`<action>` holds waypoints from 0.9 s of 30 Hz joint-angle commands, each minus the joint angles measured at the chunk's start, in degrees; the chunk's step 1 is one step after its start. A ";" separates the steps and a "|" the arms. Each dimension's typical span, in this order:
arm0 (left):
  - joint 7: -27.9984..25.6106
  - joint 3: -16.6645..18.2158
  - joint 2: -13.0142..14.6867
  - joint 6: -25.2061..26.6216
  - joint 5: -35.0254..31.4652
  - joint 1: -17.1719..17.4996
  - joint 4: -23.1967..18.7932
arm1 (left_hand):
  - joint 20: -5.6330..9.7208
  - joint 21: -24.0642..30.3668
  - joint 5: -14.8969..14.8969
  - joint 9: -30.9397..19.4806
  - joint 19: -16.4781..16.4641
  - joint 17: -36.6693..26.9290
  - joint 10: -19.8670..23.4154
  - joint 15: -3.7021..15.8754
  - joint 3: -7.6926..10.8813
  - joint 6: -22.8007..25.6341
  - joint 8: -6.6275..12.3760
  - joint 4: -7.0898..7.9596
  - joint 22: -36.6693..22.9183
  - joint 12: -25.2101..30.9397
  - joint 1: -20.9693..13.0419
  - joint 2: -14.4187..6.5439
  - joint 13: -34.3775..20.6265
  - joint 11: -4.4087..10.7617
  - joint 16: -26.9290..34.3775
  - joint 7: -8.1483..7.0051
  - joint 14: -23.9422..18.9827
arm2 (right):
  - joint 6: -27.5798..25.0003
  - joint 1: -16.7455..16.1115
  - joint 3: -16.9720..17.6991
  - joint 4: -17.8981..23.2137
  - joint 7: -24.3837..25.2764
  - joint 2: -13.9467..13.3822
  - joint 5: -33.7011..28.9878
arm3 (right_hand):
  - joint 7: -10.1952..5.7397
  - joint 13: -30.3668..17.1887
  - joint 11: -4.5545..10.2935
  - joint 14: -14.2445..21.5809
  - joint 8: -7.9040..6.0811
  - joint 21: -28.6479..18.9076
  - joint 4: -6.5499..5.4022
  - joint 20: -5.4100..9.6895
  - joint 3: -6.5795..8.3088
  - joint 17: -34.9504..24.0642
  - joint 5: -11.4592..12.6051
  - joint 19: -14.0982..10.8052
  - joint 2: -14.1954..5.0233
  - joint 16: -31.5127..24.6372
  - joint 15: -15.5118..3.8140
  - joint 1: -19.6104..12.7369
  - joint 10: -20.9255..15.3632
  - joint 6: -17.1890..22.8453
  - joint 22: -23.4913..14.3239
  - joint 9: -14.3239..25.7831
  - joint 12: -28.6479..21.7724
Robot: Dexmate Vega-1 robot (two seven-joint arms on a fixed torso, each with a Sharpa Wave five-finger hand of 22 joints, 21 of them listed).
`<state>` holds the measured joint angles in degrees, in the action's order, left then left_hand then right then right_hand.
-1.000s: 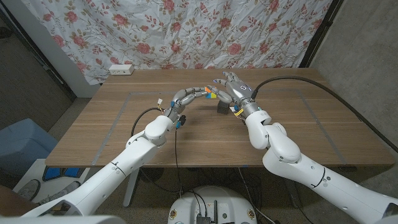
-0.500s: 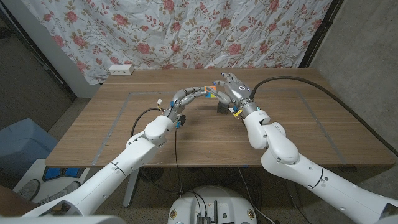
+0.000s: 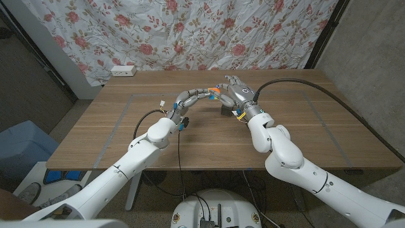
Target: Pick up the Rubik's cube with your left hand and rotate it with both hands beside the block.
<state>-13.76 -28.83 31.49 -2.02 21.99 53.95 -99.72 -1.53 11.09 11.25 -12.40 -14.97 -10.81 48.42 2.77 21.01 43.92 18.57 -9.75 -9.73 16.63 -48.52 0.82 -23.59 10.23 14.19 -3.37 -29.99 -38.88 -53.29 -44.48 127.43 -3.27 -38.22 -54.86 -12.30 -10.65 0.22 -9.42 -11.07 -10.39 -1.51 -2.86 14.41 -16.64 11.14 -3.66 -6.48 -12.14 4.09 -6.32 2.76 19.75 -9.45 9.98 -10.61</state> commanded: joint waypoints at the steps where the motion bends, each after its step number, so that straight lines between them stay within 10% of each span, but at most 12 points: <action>1: -0.15 -0.10 -0.16 0.18 -0.03 -0.05 -0.01 | -0.15 0.04 0.35 -0.09 0.21 -0.06 1.52 6.70 -0.09 0.92 0.31 0.34 -0.33 0.14 -0.12 -0.91 -0.24 0.98 -0.12 0.50 -0.03 | 0.19 -0.96 0.68 0.12 -0.97 0.24 -1.28 | -0.22 -0.15 0.47 -0.50 -0.24 -0.30 0.06 0.01 0.64 -0.19 0.38 -0.07 -1.60 -0.30 -0.14 0.88 0.32 0.69 -0.20 0.27 -0.35; 27: -0.20 -0.18 -0.76 0.01 -0.10 -0.96 1.01 | -0.24 0.10 0.35 -0.14 0.16 -0.06 1.56 6.65 -0.24 0.94 -0.13 0.30 -0.34 -0.09 -0.03 -1.21 -0.45 0.96 -0.16 0.54 -0.03 | 2.52 -1.58 1.67 0.27 -2.01 -0.07 -2.05 | -0.11 -0.13 0.83 -0.24 -0.61 -0.43 0.27 -0.04 1.10 -0.12 0.46 -0.37 -1.61 -0.56 -0.37 0.93 0.14 2.75 -0.19 0.32 -0.51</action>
<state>-14.14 -29.00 30.84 -1.90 21.92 53.44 -99.13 -1.53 11.09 11.23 -12.36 -14.97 -10.73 48.42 2.77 20.58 43.92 18.13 -9.71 -10.02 16.31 -48.21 0.51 -23.81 10.23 14.19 -3.36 -29.99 -37.24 -54.69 -43.14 127.58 -4.46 -38.15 -56.56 -12.30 -10.67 0.84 -9.41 -11.27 -10.61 -1.11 -2.87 15.14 -16.62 11.14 -3.66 -5.74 -12.14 4.09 -5.59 2.57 21.80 -9.45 10.02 -10.82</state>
